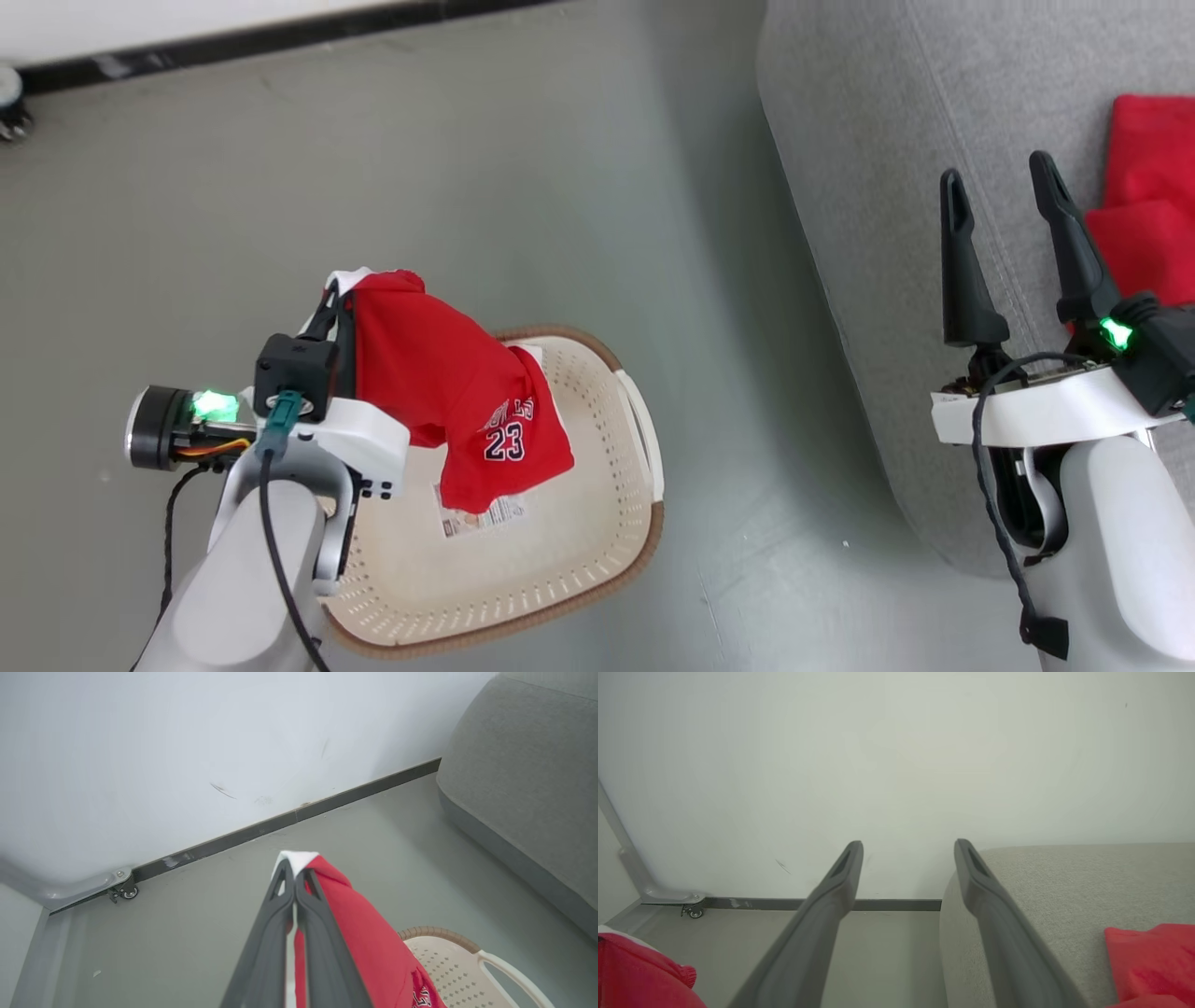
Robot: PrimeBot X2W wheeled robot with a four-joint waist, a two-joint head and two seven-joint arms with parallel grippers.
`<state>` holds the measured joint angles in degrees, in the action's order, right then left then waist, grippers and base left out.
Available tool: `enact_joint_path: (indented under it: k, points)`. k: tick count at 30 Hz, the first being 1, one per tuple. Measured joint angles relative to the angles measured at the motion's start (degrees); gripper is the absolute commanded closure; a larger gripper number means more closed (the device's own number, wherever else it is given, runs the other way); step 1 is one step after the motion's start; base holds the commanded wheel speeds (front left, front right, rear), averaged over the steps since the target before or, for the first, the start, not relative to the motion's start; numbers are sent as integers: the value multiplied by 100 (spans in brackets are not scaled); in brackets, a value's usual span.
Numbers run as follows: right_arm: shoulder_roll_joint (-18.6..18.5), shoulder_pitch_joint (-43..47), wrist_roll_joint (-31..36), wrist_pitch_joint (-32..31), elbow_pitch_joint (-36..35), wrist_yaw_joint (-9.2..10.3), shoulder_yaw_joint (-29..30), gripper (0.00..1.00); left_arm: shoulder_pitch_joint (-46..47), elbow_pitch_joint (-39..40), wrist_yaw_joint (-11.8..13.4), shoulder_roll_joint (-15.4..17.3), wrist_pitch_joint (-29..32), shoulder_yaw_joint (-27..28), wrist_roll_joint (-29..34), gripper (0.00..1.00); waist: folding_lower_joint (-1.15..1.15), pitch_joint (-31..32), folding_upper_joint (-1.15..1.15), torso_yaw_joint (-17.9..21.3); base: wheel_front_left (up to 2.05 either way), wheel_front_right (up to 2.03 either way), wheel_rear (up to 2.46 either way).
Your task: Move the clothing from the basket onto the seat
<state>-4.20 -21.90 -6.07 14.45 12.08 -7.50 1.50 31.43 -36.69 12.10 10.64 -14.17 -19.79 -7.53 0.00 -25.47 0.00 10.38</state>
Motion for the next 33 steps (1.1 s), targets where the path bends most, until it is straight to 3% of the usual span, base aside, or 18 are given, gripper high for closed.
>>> enact_joint_path:
  k: [12,21,33]
  points:
    - [-201,277,66,0,283,0,5,0,-422,913,-9,126,-3,108,-138,100,0,789,0,-252,0,0,0]
    - [-404,454,181,-49,377,0,-101,0,-531,1437,-157,219,-4,112,-153,100,0,1380,0,-397,0,0,0]
    - [-498,806,88,-345,535,0,-795,0,-595,1803,-394,160,-4,-87,-229,100,0,2121,0,-565,0,0,0]
